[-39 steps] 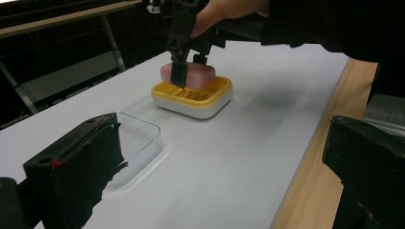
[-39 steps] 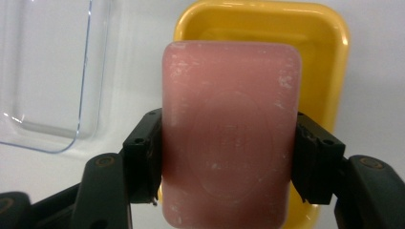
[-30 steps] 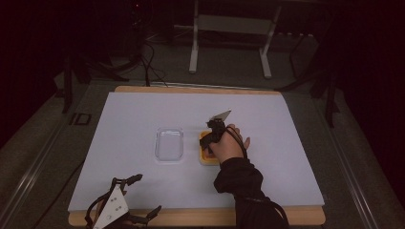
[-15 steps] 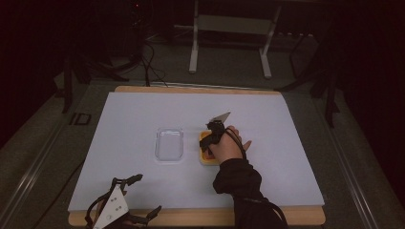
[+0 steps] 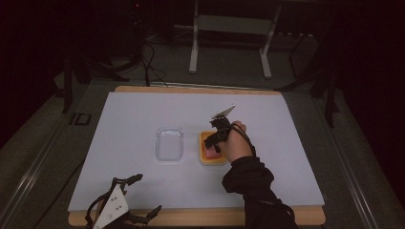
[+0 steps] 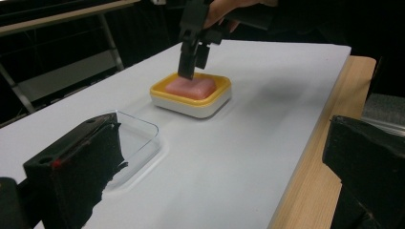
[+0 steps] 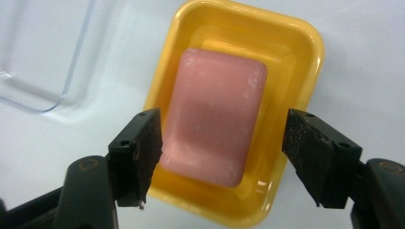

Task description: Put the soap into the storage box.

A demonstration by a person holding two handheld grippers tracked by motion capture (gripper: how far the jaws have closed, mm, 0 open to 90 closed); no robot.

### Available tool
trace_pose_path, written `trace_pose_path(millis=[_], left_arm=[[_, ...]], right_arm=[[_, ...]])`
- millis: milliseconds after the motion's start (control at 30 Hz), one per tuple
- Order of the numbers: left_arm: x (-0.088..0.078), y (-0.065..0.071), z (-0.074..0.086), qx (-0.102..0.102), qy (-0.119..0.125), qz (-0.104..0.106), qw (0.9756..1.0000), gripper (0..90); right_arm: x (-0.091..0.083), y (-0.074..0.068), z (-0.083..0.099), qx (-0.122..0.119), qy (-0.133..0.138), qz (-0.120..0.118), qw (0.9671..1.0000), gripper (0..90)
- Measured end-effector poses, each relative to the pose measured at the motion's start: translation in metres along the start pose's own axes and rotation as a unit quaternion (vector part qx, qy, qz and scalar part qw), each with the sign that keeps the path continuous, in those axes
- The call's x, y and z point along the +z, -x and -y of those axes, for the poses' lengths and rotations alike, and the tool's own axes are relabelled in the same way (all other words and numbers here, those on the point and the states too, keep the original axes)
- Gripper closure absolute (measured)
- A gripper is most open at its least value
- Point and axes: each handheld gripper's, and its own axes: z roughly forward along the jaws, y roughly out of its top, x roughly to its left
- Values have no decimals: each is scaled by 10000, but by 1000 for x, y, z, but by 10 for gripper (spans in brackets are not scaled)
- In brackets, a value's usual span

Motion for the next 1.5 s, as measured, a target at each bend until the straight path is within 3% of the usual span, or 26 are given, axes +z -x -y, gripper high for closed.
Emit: trace_pose_path(millis=[100, 133, 167, 267, 333, 400, 533, 633, 733, 833, 900, 1033, 1200, 1500], left_arm=[[0, 0, 0, 3, -13, -10, 10000, 5], [1, 0, 0, 3, -9, -9, 10000, 5], [1, 0, 0, 1, -11, -4, 10000, 5], [1, 0, 0, 1, -29, -5, 10000, 5], [2, 0, 1, -1, -22, -5, 10000, 5], [2, 0, 1, -5, -27, -3, 10000, 5], [2, 0, 1, 2, -29, -2, 10000, 5], [2, 0, 1, 0, -32, -5, 10000, 5], [2, 0, 1, 4, -35, 0, 10000, 5], [2, 0, 1, 18, -44, 11, 10000, 5], [2, 0, 1, 17, -41, 7, 10000, 5], [2, 0, 1, 23, -48, 3, 10000, 5], [2, 0, 1, 24, -52, 2, 10000, 5], [3, 1, 1, 29, -78, -10, 10000, 5]], right_arm=[[-10, 6, 6, -174, 149, -237, 9995, 286], [-15, 10, 9, -408, 187, -339, 9984, 279], [-15, 10, 9, -408, 187, -339, 9984, 279], [-22, 14, 16, -699, 138, -454, 9964, 269], [-24, 15, 18, -710, 131, -457, 9963, 269], [-32, 19, 27, -971, 287, -564, 9933, 264], [-38, 20, 32, -1078, 411, -591, 9916, 264], [-48, 26, 43, -1294, 672, -714, 9867, 270], [-52, 30, 50, -1280, 749, -756, 9860, 273], [-58, 37, 64, -1379, 950, -871, 9820, 272], [-60, 41, 69, -1331, 1021, -925, 9815, 273], [-66, 55, 83, -1277, 1417, -838, 9781, 270], [-71, 71, 100, -1270, 1631, -785, 9752, 264], [-62, 92, 127, -1222, 1660, -775, 9755, 265]])
